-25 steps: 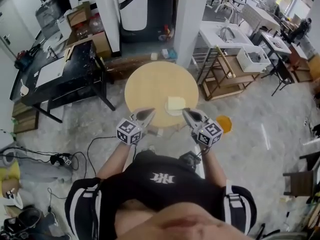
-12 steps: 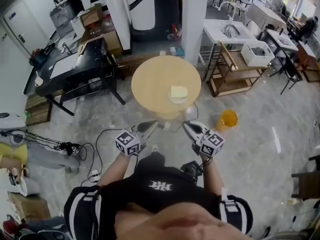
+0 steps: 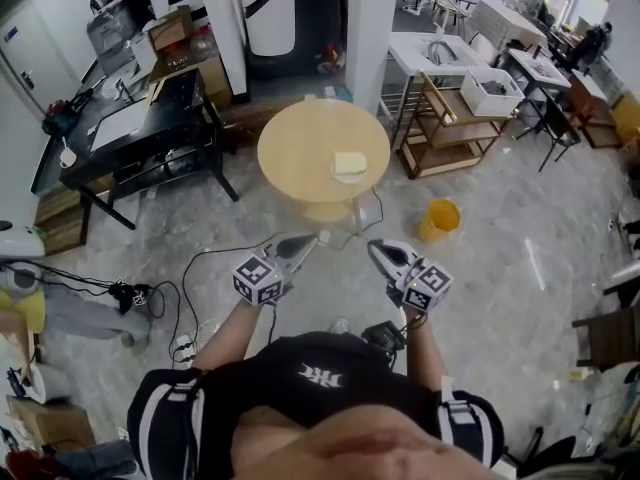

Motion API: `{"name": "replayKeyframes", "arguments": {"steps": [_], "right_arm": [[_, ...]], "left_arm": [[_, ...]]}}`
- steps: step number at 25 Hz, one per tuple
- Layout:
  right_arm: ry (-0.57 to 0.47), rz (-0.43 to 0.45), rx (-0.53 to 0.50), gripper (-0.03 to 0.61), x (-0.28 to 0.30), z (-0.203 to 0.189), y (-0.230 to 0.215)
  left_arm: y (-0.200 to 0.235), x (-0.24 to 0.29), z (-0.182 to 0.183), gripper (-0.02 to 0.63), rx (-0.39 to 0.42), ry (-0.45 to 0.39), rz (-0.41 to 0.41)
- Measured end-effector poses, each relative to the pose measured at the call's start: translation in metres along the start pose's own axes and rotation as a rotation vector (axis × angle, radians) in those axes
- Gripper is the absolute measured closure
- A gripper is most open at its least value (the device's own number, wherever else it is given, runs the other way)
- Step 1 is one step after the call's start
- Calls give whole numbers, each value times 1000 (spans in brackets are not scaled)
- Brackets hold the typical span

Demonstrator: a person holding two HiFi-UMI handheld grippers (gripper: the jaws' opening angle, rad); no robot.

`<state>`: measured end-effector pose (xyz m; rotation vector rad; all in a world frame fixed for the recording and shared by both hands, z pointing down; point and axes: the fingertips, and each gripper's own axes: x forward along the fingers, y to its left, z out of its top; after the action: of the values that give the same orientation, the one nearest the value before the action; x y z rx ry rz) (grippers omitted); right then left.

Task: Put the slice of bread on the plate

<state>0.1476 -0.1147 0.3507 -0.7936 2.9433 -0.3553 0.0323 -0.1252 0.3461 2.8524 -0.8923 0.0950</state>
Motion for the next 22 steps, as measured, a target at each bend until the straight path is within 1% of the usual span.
{"name": "replayKeyframes", "arguments": {"steps": [3, 6, 9, 11, 13, 16, 19, 22], "right_arm": [[16, -39, -14, 574, 7, -7, 40], [27, -59, -33, 574, 8, -14, 79], [19, -79, -9, 574, 2, -29, 116], [16, -91, -10, 574, 2, -37, 134], [-5, -107, -22, 574, 3, -35, 141], [-21, -112, -45, 575, 4, -23, 144], [-4, -84, -74, 575, 4, -16, 145], [17, -52, -88, 575, 1, -8, 146]], "left_arm": [[-18, -34, -13, 601, -13, 2, -28], [-39, -74, -27, 601, -17, 10, -33], [-60, -114, -50, 601, -39, 40, -30], [-66, -134, -61, 601, -58, 53, -31], [-66, -140, -62, 601, -50, 53, -42], [-66, -141, -51, 601, -16, 40, -56], [-67, -135, -39, 601, -4, 22, -48], [-71, -126, -29, 601, -10, -3, -35]]}}
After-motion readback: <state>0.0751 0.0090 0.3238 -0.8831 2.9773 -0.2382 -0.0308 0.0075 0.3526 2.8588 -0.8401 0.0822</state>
